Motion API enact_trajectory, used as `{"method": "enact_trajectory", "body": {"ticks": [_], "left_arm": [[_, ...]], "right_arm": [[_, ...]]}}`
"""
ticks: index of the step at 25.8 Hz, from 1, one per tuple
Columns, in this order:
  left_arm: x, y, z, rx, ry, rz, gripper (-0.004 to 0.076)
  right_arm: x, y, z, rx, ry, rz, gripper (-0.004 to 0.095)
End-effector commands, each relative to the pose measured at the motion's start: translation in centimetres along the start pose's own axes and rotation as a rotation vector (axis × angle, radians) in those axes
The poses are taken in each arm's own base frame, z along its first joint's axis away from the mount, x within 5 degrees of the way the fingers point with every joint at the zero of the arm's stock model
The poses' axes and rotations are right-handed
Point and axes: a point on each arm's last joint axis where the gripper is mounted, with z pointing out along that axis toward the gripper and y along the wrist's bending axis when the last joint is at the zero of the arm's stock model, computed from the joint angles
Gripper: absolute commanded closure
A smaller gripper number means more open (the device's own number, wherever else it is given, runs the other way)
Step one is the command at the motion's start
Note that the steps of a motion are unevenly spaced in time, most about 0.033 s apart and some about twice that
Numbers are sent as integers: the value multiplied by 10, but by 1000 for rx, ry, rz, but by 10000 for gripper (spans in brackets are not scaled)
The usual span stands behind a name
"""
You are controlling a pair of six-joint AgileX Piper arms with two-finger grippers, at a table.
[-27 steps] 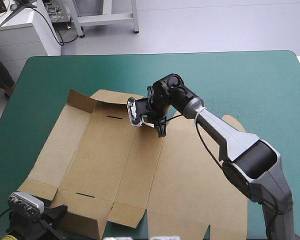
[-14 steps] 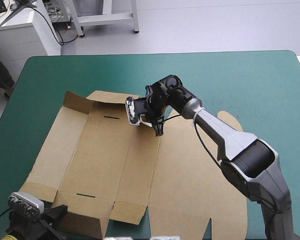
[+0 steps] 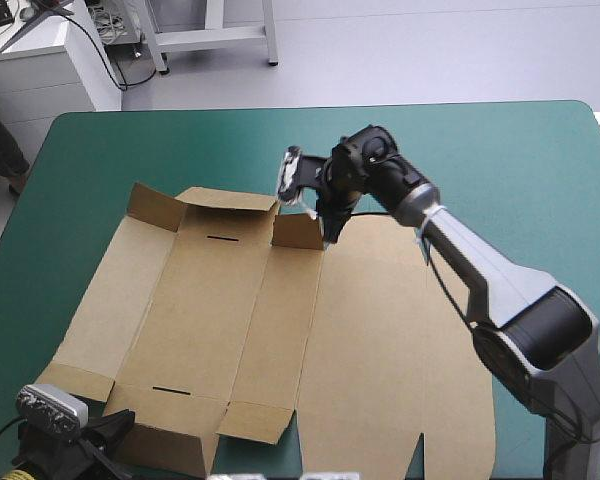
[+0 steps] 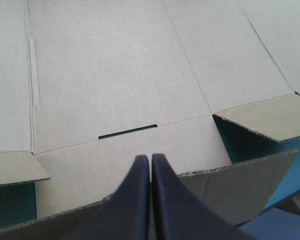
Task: Fold the box
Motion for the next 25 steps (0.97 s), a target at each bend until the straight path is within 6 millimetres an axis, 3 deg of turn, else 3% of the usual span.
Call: {"method": "enact_trajectory", "body": {"ticks": [1,5,8,13,17,25], "left_arm": [[-11,-1,-3,10,-63,-6,732],[-11,-1,-3,10,-63,-6,732],[-11,-1,-3,8,-62,-6,732],[-11,-1,-3,8,-62,-6,732],[-11,-1,-3,7,-64,-6,732],[-11,-2,-3,20,-61,-16,732]], "right_arm": [[32,-39,-86,214,-59,188,613],[101,-59,-157,318,-34,435,902],[164,-44,-197,323,37,693,926],[215,-7,-214,258,44,942,925],[238,32,-220,253,37,1060,925],[240,117,-210,182,-14,1161,925]]}}
